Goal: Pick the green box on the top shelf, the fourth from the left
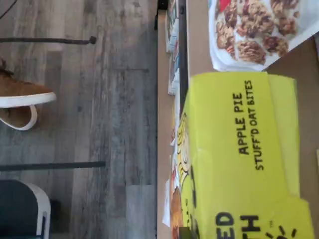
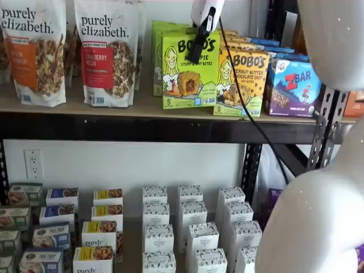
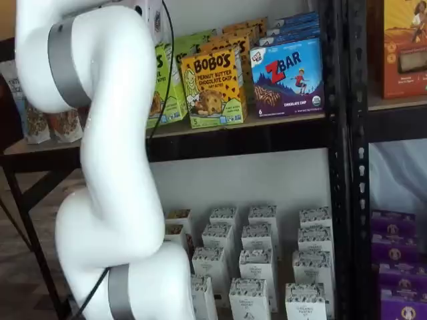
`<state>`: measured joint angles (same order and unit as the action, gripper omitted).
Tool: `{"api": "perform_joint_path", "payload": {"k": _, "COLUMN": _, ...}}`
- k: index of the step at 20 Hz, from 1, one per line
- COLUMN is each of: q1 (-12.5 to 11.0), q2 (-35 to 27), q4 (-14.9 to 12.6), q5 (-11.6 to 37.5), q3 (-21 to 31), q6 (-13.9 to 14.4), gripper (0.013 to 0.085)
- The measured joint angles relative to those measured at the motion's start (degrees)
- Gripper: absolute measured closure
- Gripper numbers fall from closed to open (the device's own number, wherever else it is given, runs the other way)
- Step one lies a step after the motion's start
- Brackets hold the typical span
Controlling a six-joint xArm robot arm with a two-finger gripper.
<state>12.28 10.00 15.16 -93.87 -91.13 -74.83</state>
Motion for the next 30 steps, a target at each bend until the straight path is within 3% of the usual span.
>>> {"api": "perform_joint_path", "payload": {"k": 22, "q1": -4.32, "q2": 8.54, "q4": 1.46, "q5": -5.83, "q3": 4.13, "q6": -2.75, "gripper": 0.065}}
{"api": "perform_joint_path", "payload": {"k": 23, "q1": -4.61, "q2": 8.98, "q4": 1.65, "q5": -5.72, "q3": 4.5, "q6": -2.97, "gripper": 0.069}}
{"api": "perform_joint_path", "payload": {"k": 30, "q1": -5.75, "q2": 9.69, "q4": 2.01, "q5": -7.67, "q3": 4.45, "q6": -3.79, "gripper": 0.069}}
